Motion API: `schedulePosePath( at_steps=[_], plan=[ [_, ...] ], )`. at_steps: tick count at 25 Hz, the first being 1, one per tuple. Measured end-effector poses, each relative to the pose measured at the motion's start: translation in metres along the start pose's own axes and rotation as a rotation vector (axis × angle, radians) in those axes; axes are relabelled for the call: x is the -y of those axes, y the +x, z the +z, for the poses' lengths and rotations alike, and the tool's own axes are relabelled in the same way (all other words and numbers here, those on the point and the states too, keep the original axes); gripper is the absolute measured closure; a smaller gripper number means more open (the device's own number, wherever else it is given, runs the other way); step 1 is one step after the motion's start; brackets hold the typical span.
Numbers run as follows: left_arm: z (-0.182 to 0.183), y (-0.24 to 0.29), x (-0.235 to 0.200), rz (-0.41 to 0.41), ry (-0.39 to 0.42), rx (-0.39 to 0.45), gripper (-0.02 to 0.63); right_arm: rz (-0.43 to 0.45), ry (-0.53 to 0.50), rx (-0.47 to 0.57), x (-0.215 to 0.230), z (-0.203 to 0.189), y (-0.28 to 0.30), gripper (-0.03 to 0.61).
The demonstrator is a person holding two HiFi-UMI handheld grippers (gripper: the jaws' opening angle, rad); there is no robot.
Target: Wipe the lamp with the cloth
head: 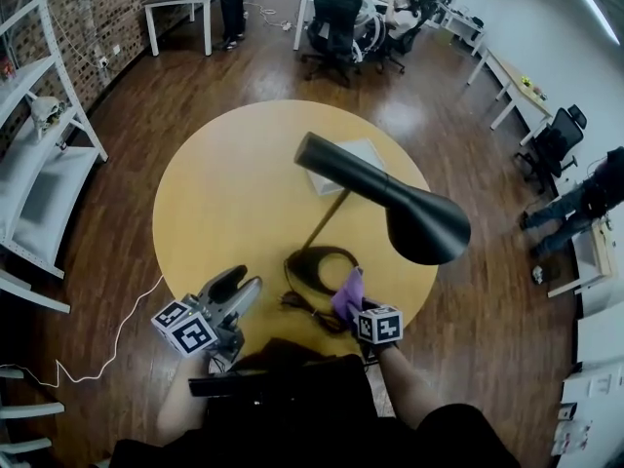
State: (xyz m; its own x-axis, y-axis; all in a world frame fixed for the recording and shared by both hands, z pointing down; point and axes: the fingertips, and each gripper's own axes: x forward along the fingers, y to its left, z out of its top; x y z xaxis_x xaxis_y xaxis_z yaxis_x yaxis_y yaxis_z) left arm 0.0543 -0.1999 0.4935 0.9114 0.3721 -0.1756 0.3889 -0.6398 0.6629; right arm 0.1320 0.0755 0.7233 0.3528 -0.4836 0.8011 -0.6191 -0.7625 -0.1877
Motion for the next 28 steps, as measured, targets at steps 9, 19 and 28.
schedulePosePath(
  at_steps=[9,19,28],
  plan=[
    [0.017,-0.021,-0.013,0.048,0.008,0.058,0.402,-0.014,0.053,0.115,0.001,0.027,-0.022,0.465],
    [0.041,-0.045,-0.024,0.061,0.013,0.109,0.402,0.252,-0.16,0.357,-0.087,0.095,-0.075,0.465],
    [0.036,-0.036,-0.011,0.027,0.007,0.088,0.402,0.522,-0.339,0.842,-0.213,0.233,-0.188,0.465]
  ],
)
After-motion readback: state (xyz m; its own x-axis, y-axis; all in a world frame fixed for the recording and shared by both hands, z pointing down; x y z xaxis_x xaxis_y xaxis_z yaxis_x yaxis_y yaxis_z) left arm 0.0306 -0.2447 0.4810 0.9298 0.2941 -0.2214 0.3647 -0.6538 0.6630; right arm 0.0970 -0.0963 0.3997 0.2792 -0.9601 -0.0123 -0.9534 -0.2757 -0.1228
